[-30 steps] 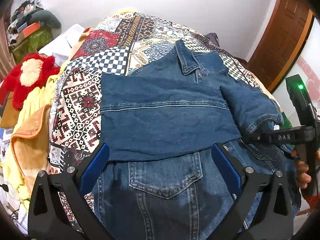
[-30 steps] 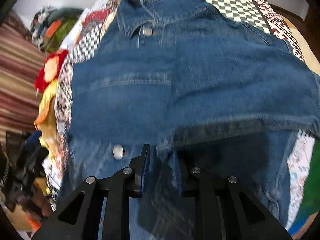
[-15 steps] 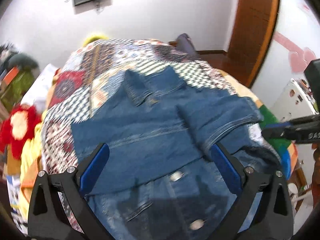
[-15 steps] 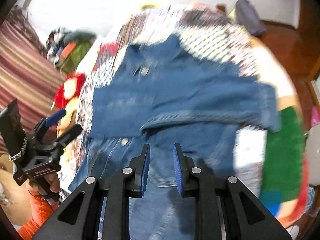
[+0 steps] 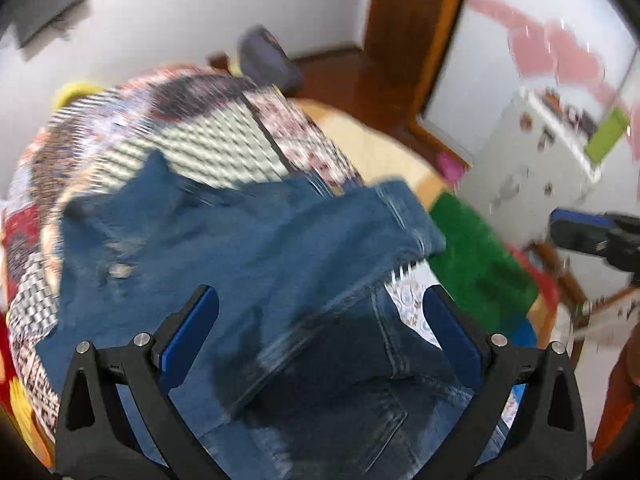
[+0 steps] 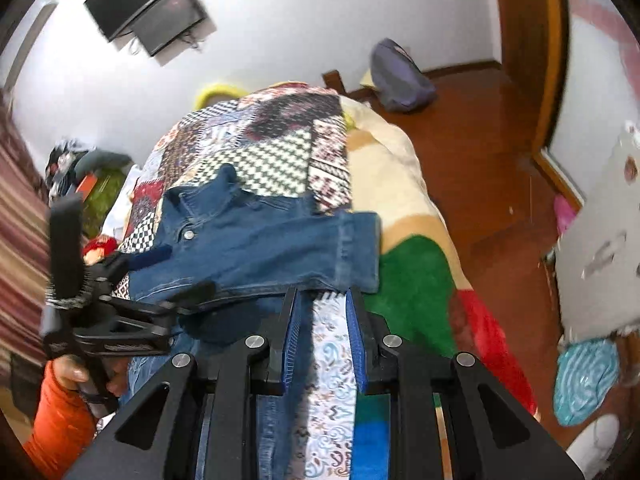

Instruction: Fold large clothes

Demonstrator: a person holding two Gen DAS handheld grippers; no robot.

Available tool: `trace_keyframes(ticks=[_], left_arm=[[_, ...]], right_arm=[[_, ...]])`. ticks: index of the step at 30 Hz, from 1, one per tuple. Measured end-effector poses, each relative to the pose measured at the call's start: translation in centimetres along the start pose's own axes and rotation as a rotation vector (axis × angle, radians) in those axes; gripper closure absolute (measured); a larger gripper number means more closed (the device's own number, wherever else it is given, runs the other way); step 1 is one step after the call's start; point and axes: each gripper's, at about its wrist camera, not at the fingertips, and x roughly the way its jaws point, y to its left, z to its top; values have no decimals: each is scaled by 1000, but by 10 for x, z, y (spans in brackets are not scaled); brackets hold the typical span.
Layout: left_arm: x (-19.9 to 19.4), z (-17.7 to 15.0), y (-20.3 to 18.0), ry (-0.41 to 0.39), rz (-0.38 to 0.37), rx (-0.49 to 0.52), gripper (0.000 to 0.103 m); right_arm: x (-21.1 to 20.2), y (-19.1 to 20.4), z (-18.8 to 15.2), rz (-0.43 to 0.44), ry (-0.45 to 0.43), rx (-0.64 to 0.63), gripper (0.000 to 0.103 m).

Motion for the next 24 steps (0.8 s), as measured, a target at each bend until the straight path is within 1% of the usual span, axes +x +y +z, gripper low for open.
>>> trace_keyframes(ticks=[1,3,5,6,7,8,10,11,13,14,16,18,19,24], left_arm=[[18,1,-8,42,11,26,0],[41,-1,-21,86,43,80,1],[64,-4,-35,110,88,153,8],[72,-7,-40,120,110,185,16],[79,-9,-43,127,130,210,19],[86,-11,-47,115,163,239,22],[90,-12,-45,82,207,264,27],[89,-11,-43,72,198,255,29],[80,-7,-35,41,160,208,44],[72,-5,-32,17,139,192,47],[61,0,-30,-17,134,188,57],[53,5,-27,-30,120,171,64],[50,6,-24,-29,102,155,67],[44,10,-9,-12,9,69,70]], right_arm=[[5,-8,-1,-1,14,19,84],[15,-16,-5,-2,37,38,84],[26,-22,-9,2,62,54,84],[31,-25,-11,5,74,61,84],[36,-27,-12,6,85,67,84],[41,-29,-14,8,95,72,84],[51,-29,-16,11,116,77,84],[55,-28,-18,12,124,79,84],[63,-27,-21,10,140,77,84],[67,-27,-22,7,149,74,84],[76,-25,-25,-3,169,64,84],[81,-24,-26,-7,183,62,84],[84,-23,-26,-4,188,62,84],[92,-12,-25,10,195,46,84]])
